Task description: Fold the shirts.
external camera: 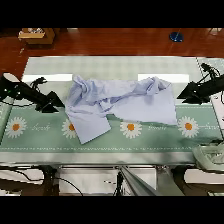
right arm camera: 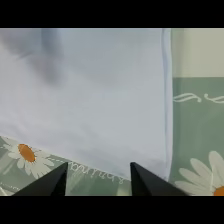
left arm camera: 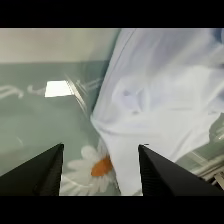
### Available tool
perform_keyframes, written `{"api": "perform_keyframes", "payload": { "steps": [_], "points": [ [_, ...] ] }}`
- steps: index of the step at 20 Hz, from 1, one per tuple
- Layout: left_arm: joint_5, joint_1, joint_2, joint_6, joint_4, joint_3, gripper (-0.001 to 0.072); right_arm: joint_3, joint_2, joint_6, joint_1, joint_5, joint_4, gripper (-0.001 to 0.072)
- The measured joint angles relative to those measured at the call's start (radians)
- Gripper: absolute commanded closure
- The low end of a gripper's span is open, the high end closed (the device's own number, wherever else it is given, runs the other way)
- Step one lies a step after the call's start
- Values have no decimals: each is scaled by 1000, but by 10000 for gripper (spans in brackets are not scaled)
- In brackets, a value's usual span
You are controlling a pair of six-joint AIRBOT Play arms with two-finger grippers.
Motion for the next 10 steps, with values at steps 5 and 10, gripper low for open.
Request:
{"api": "perform_keyframes", "payload": {
  "steps": [5, 10],
  "points": [
    [53, -101, -67, -3, -29, -2, 635, -10, 11, -4, -1, 3, 19, 234],
    [68, -136, -96, 12, -27, 2, 679, -24, 57, -10, -24, 18, -43, 180]
  ]
}}
